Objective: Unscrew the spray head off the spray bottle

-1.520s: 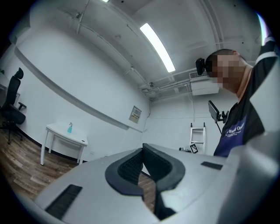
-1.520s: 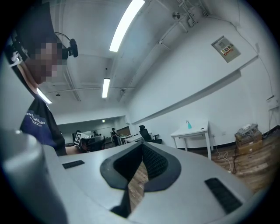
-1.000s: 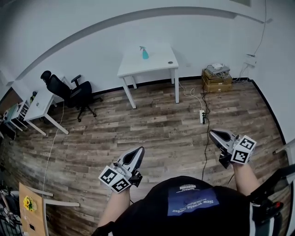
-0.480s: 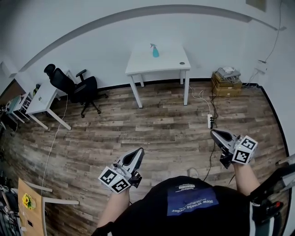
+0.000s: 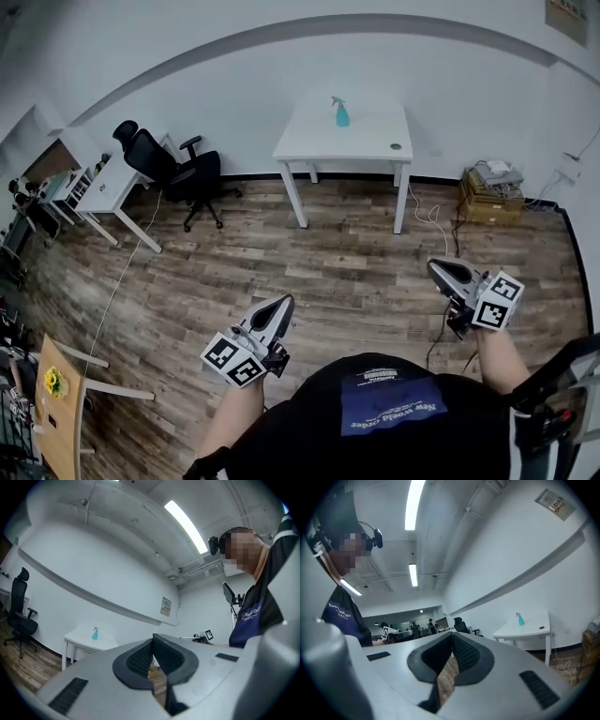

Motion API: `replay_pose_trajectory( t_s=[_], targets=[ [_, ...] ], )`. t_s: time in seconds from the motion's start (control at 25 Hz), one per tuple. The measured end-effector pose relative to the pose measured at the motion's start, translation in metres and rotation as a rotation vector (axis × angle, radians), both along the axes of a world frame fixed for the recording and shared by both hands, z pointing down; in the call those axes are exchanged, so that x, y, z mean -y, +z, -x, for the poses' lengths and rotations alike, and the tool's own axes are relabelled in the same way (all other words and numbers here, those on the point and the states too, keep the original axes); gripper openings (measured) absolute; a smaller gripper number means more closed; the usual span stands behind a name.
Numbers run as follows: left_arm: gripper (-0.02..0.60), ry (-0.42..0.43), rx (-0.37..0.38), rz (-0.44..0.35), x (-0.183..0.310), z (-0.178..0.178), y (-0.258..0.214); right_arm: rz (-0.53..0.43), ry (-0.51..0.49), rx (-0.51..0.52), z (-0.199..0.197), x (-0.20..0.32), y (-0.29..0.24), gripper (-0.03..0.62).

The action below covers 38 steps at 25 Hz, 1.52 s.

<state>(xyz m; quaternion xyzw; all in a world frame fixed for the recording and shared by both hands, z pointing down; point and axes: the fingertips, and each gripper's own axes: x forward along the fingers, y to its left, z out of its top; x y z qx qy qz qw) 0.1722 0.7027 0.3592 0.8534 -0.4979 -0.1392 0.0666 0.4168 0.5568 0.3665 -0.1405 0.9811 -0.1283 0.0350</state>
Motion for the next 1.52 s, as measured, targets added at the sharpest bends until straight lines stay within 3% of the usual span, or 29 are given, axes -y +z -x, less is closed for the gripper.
replay_pose_trajectory(
  t_s=[0.12, 0.28, 0.72, 1.0, 1.2, 1.52],
  targets=[
    [0.003, -0.016, -0.038, 0.000, 0.032, -0.019, -0.008, 0.005, -0.035, 0.004, -0.010, 0.036, -0.002, -0.003],
    [0.003, -0.022, -0.019, 0.024, 0.065, -0.038, -0.007, 0.014, -0.058, 0.002, -0.020, 0.070, 0.004, -0.003],
    [0.003, 0.077, -0.027, 0.048, 0.147, -0.032, 0.004, 0.058, 0.014, -0.021, -0.018, 0.128, 0.027, -0.003],
    [0.003, 0.175, -0.047, -0.001, 0.207, 0.030, 0.007, 0.008, 0.123, -0.044, 0.029, 0.166, 0.014, -0.003],
    [0.003, 0.203, -0.013, -0.027, 0.234, 0.097, -0.006, -0.015, 0.146, -0.029, 0.096, 0.184, 0.000, -0.003],
    [0.003, 0.211, -0.026, -0.012, 0.268, 0.194, 0.001, -0.005, 0.152, -0.032, 0.193, 0.216, 0.000, -0.003]
  ],
)
